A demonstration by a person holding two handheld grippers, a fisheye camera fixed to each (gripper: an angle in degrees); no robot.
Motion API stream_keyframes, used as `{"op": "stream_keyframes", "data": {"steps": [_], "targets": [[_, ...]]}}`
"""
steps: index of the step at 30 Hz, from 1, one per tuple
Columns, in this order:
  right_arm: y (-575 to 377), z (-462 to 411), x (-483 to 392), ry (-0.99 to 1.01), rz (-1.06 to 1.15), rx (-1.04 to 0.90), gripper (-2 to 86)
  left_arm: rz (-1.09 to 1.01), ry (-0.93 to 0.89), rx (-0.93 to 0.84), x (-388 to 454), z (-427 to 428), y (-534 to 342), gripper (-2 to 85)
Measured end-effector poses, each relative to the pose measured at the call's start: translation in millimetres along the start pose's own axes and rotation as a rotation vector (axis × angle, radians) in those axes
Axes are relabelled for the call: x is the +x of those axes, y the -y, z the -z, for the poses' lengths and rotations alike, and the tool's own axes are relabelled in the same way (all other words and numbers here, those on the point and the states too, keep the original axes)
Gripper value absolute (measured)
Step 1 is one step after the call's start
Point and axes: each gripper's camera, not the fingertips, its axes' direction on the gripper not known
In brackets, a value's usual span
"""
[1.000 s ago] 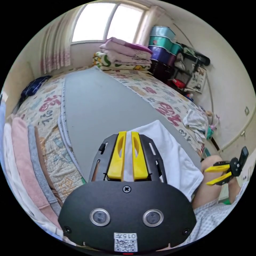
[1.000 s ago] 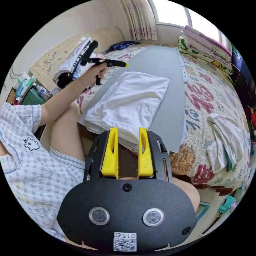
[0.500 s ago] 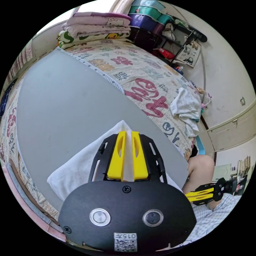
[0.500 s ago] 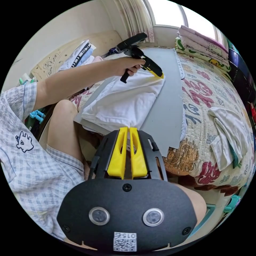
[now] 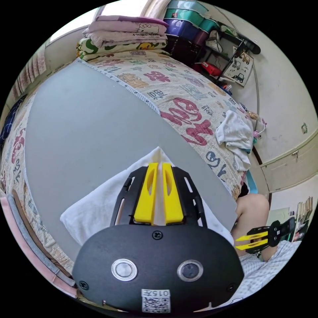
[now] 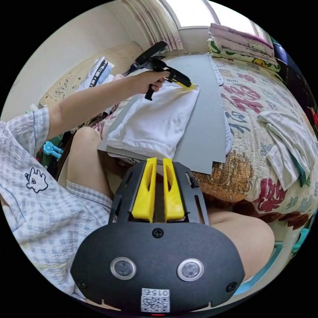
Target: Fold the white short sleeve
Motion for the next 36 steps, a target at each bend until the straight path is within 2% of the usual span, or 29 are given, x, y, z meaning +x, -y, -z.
{"op": "stream_keyframes", "data": {"steps": [2, 7, 11, 14, 19, 22, 27, 32, 36], "targets": [[-13.5, 0.7, -4.1, -0.068, 0.01, 0.029, 8.8, 0.006, 0.0, 0.087, -16.5, 36.7, -36.1, 2.7], [-24.4, -12.5, -22.7, -0.056, 0.093, 0.109, 9.1, 0.037, 0.004, 0.123, -44.1, 95.3, -145.8, 5.8], [-21.2, -35.8, -17.1, 0.1, 0.067, 0.137, 8.0, 0.14, 0.058, 0.189, -73.3, 113.0, -237.1, 6.1], [-16.7, -43.2, -17.0, 0.124, 0.026, 0.163, 5.9, 0.225, 0.009, 0.205, -103.6, 108.5, -268.0, 6.1], [-19.1, -47.8, -33.7, -0.018, -0.029, 0.204, 3.2, 0.3, -0.146, 0.325, -129.2, 100.3, -300.7, 6.3], [-30.1, -59.6, -47.7, -0.071, -0.011, 0.205, 1.6, 0.312, -0.143, 0.302, -132.0, 89.7, -309.3, 5.3], [-58.3, -76.5, -56.6, 0.023, -0.04, 0.183, 0.6, 0.295, -0.214, 0.31, -131.9, 74.0, -321.3, 3.9], [-108.7, -64.9, -83.3, -0.059, -0.018, 0.281, 0.1, 0.287, -0.241, 0.332, -133.0, 68.3, -339.7, 3.4], [-145.0, -43.8, -94.5, 0.01, -0.009, 0.382, -0.2, 0.262, -0.277, 0.357, -130.2, 67.3, -351.7, 2.4]]}}
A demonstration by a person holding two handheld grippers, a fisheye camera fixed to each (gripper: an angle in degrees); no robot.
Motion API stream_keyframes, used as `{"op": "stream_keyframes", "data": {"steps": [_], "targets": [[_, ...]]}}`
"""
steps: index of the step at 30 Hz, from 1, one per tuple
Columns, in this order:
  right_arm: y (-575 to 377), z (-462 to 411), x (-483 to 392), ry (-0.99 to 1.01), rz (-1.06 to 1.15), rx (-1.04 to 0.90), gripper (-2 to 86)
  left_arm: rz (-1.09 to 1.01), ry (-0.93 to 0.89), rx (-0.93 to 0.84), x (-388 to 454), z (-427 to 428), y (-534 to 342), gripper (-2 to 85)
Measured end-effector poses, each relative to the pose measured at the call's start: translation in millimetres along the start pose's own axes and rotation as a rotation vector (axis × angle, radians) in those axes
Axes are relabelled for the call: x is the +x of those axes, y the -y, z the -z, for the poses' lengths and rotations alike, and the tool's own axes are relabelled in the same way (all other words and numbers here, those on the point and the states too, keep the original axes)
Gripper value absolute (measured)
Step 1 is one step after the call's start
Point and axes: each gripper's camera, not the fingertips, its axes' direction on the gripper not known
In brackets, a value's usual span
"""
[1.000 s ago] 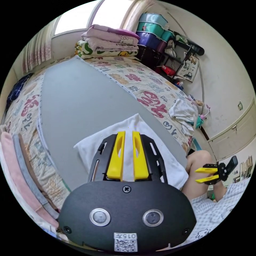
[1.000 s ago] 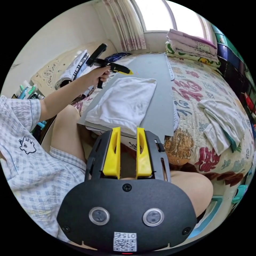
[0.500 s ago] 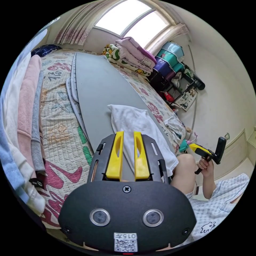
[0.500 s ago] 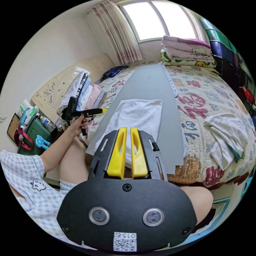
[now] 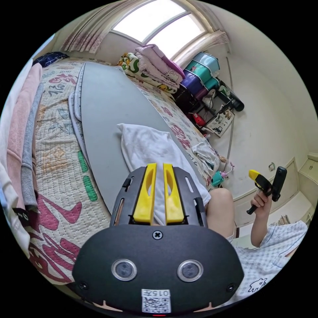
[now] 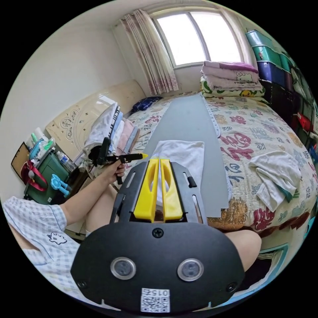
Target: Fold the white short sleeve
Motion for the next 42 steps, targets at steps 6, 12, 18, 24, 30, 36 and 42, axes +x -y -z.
{"op": "stream_keyframes", "data": {"steps": [6, 12, 18, 24, 30, 36, 42], "targets": [[-40.7, 98.6, -22.4, -0.103, -0.345, 0.433, -0.5, 0.005, -0.004, 0.04, -9.7, 11.7, -17.3, 0.4], [-73.1, 209.9, -110.8, 0.159, -0.49, 0.786, -0.6, 0.051, -0.11, 0.094, -30.9, 19.3, -32.2, -0.7], [-129.0, 262.1, -186.2, 0.243, -0.358, 0.982, -0.7, 0.033, -0.155, 0.112, -38.9, 17.3, -37.9, -0.8], [-164.3, 266.5, -193.5, 0.316, -0.358, 0.939, -0.7, 0.044, -0.187, 0.102, -48.5, 7.5, -37.0, -0.9], [-178.1, 277.8, -213.8, 0.309, -0.196, 0.877, -0.7, 0.061, -0.209, 0.12, -55.2, 0.3, -34.0, -0.9], [-162.1, 291.9, -242.8, 0.443, 0.072, 0.689, -0.6, 0.075, -0.247, 0.094, -59.9, -12.9, -26.3, -0.8], [-167.2, 351.9, -260.4, 0.433, 0.174, 0.808, -0.6, 0.087, -0.285, 0.084, -61.6, -22.2, -20.6, -0.8]]}}
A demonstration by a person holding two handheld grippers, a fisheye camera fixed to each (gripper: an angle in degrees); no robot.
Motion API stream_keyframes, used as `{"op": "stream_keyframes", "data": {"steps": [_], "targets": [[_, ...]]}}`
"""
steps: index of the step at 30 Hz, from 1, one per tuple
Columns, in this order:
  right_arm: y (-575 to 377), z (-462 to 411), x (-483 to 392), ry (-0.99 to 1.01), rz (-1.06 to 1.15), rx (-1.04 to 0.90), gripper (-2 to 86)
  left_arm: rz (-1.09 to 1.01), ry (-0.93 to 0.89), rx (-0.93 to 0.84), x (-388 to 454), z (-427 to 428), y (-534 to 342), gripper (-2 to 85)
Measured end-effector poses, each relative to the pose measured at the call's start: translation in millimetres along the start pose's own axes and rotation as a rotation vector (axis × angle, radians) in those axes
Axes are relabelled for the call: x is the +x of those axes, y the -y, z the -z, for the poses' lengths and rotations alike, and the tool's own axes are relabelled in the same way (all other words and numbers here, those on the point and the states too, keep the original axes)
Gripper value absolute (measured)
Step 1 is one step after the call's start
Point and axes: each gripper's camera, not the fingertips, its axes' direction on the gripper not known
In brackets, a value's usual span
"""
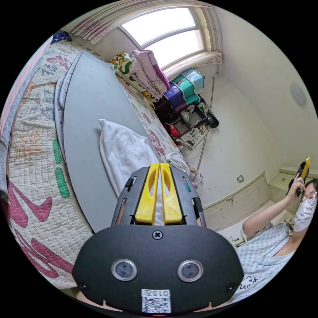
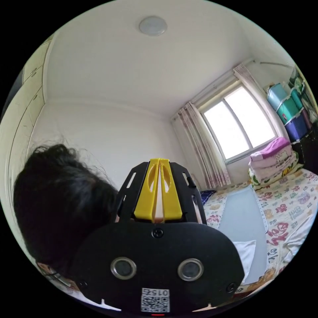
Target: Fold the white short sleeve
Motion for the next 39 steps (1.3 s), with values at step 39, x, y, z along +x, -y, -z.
{"op": "stream_keyframes", "data": {"steps": [39], "targets": [[11.2, -392.5, 458.9, -0.453, -0.535, -1.091, 12.1, -0.057, 0.5, -0.142, -18.4, -55.9, 145.4, 14.0]]}}
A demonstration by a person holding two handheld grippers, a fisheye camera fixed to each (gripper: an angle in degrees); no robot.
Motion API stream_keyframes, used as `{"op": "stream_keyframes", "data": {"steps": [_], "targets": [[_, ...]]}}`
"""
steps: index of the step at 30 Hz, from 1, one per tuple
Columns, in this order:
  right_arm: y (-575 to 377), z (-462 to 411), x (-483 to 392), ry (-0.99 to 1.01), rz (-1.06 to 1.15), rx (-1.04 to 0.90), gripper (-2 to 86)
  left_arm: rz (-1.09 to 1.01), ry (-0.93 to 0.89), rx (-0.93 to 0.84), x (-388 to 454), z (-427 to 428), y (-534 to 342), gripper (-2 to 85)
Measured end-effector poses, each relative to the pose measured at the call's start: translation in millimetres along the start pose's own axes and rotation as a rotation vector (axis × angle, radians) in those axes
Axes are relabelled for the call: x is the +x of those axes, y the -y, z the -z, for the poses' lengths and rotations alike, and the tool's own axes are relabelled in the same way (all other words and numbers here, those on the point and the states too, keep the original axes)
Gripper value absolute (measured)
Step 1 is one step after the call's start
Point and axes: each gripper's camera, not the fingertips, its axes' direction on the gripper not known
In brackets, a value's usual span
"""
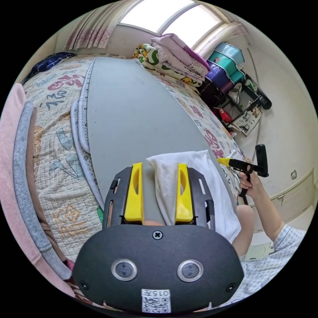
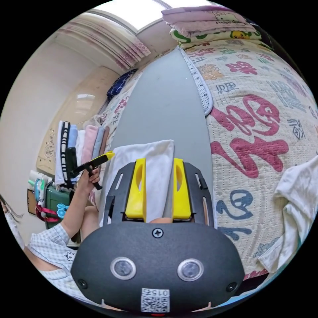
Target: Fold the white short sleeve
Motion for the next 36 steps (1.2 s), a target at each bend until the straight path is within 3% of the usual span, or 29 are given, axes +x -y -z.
{"op": "stream_keyframes", "data": {"steps": [9, 15, 29, 36], "targets": [[52.5, 7.0, -34.8, 0.064, -0.007, -0.038, 10.8, -0.011, -0.049, -0.015, 5.8, 10.4, -18.4, 10.6], [47.3, 23.6, -60.5, 0.079, 0.017, -0.089, 4.1, -0.003, -0.126, -0.038, -1.6, 30.4, -33.8, 4.6], [-112.6, 261.7, -248.2, 0.193, 0.54, 0.306, 2.0, -0.333, -0.129, 0.568, 118.1, 347.2, -216.2, 1.4], [-178.9, 302.3, -345.7, 0.321, 0.771, 0.403, 2.1, -0.399, -0.058, 0.802, 136.0, 505.7, -317.5, 1.2]]}}
